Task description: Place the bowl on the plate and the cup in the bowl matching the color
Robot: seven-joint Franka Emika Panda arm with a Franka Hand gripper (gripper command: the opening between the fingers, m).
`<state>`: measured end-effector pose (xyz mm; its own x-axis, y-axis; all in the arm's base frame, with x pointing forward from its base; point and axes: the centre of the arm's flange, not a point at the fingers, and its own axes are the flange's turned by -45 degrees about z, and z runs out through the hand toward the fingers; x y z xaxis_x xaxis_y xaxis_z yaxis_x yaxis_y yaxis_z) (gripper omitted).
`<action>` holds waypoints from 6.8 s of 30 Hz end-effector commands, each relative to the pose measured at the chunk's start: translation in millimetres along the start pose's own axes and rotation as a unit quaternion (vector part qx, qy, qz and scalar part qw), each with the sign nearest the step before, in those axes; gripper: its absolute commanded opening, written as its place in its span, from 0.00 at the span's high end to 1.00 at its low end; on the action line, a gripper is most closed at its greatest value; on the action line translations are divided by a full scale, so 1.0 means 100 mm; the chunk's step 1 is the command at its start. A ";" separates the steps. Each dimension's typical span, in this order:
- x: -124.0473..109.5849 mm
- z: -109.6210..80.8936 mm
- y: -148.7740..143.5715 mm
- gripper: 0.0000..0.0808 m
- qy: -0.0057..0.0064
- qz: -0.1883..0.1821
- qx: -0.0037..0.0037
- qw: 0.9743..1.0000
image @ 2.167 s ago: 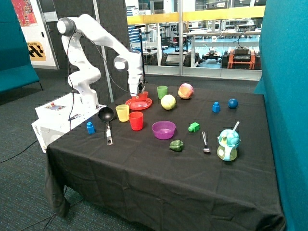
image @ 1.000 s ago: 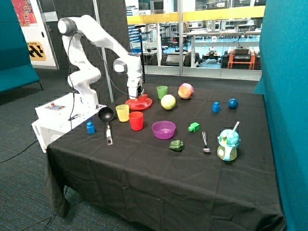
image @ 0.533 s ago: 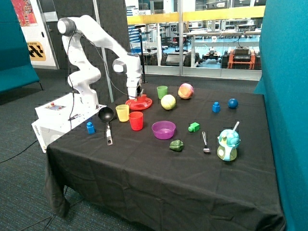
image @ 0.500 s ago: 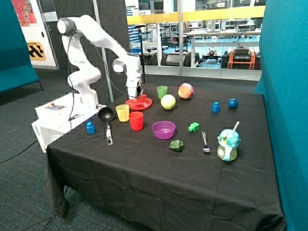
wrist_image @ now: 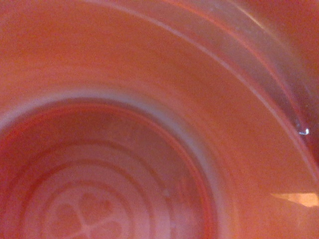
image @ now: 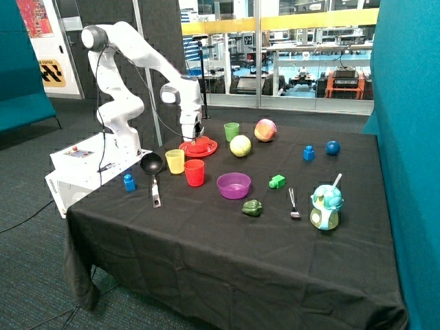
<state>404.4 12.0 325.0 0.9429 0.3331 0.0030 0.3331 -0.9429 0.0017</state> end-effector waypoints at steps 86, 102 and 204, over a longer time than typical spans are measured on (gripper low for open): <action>0.62 -0.63 2.29 0.59 -0.002 0.113 0.001 0.994; 0.47 -0.39 2.22 0.59 -0.002 0.107 0.001 0.994; 0.66 -0.04 2.21 1.00 -0.002 0.084 0.001 0.996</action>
<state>538.1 -175.3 328.9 0.9860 0.1665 0.0011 0.1665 -0.9860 0.0014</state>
